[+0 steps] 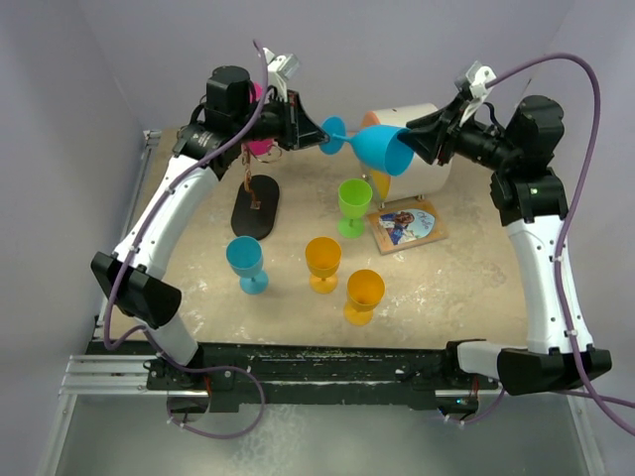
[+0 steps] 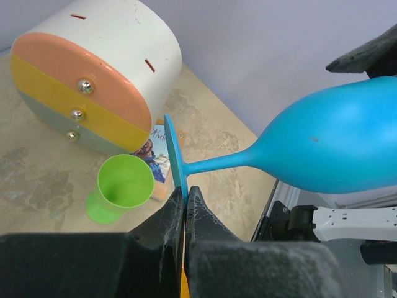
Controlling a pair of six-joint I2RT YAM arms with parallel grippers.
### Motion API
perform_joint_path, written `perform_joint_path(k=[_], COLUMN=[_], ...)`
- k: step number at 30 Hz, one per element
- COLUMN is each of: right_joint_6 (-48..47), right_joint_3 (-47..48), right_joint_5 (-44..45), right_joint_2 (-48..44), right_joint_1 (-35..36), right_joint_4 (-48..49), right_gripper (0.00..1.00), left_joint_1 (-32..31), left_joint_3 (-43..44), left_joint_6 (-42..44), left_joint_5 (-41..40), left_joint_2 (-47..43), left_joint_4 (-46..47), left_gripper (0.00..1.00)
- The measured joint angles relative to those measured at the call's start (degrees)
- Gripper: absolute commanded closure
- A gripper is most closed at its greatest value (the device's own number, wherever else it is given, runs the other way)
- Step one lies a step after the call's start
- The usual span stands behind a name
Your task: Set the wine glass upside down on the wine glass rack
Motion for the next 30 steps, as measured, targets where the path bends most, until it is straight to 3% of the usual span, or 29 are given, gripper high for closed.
perform_joint_path(k=[4, 6, 19, 30], right_joint_6=[-2.2, -3.6, -11.0, -16.1], right_joint_3=[0.0, 0.0, 3.5, 6.1], right_joint_5=[-0.1, -0.2, -0.1, 10.3], right_joint_2=[-0.6, -1.1, -5.2, -5.4], right_joint_1=[0.0, -0.1, -3.2, -3.5], right_joint_4=[-1.4, -2.5, -11.1, -15.3], right_gripper=[0.23, 0.14, 0.09, 0.01], left_joint_1=[0.2, 0.6, 14.4, 15.6], left_joint_3=[0.0, 0.0, -0.6, 5.6], left_joint_6=[1.2, 1.8, 5.1, 20.0], left_joint_5=[-0.2, 0.1, -0.9, -16.2], left_joint_2=[-1.1, -2.1, -9.6, -14.7], left_joint_4=[-0.1, -0.3, -2.2, -10.7], left_gripper=[1.00, 1.00, 1.00, 1.00])
